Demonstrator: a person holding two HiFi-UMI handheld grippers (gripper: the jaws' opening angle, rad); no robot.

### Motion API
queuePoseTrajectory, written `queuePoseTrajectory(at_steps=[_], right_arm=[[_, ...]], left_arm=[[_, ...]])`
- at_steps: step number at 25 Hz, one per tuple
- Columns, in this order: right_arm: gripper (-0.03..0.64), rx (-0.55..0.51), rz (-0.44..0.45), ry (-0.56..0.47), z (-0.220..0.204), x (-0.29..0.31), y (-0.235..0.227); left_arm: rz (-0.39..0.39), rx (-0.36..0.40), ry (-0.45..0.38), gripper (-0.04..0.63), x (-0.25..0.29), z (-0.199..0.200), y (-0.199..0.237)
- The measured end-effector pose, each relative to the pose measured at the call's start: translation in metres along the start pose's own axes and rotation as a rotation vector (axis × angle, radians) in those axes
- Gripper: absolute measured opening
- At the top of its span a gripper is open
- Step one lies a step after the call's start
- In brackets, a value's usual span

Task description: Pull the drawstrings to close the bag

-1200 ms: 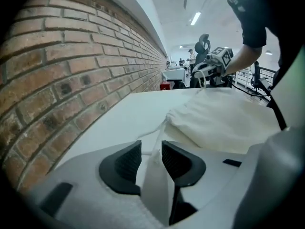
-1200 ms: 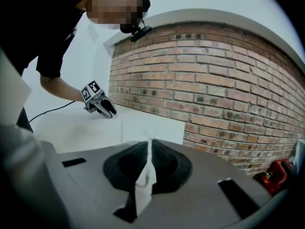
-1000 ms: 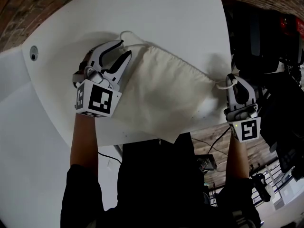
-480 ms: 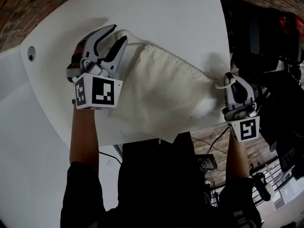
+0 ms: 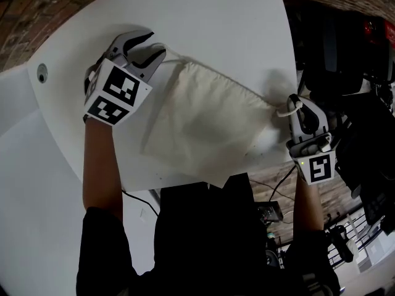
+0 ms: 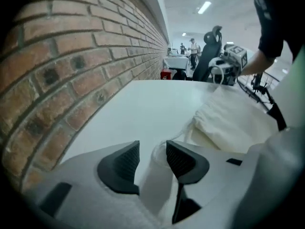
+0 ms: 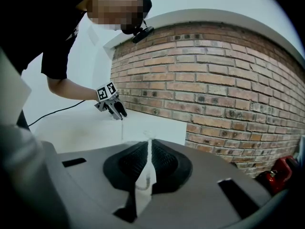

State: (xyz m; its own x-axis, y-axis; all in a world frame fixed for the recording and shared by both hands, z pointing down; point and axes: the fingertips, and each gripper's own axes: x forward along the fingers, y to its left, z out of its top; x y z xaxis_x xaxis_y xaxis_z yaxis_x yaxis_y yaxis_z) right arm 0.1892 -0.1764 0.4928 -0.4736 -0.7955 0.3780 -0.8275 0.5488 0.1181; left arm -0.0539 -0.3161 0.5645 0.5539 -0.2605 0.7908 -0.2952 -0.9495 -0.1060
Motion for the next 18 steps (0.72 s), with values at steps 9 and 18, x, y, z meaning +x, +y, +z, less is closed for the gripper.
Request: queuePoseTrajectory(at_steps=[9,18], right_arm=[[0.013,0.009,0.011,-0.019,0.004,0.006,0.003],[0.013,-0.034,0.093,-0.061,0.043,0.019,0.016]], left_arm=[[-0.211,-0.053,0.024,0.11,0.003,0.001,-0.008],[-0.135,0.029,0.027,0.021,0.001,0.005,-0.02]])
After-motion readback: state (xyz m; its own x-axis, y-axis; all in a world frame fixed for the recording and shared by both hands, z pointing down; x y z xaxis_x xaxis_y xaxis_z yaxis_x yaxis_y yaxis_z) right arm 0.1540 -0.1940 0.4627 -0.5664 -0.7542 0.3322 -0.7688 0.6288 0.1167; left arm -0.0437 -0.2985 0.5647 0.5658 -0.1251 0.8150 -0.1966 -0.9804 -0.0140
